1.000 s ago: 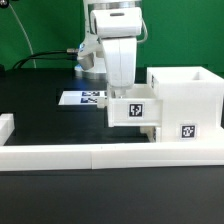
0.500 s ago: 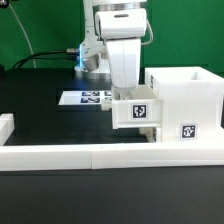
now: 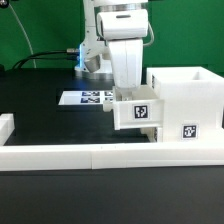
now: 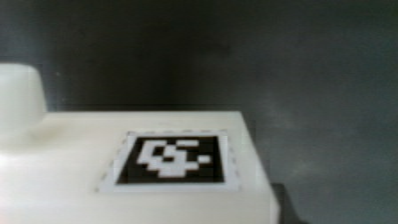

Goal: Assemble drawer

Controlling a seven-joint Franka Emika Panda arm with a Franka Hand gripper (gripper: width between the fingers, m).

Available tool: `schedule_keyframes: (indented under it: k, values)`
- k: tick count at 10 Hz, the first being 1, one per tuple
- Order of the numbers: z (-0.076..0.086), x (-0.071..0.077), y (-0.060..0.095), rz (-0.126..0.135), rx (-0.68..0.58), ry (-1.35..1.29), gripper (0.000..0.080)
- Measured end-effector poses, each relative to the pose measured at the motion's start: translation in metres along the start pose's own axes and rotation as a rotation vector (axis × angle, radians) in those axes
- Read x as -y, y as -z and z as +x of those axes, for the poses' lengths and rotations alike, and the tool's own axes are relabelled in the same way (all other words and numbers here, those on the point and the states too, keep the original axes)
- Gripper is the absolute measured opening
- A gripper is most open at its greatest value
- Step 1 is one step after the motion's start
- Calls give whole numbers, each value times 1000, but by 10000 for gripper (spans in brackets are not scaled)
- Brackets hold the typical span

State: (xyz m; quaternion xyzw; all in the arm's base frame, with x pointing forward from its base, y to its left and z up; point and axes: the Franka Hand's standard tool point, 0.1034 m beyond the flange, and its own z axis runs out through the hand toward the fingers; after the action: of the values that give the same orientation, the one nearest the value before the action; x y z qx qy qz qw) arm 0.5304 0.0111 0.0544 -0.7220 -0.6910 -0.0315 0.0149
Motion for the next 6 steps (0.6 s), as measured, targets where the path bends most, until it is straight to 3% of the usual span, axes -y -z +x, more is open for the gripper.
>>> schedule_keyframes:
  k: [6]
  values:
    - [-5, 0, -1, -1, -1, -3, 44]
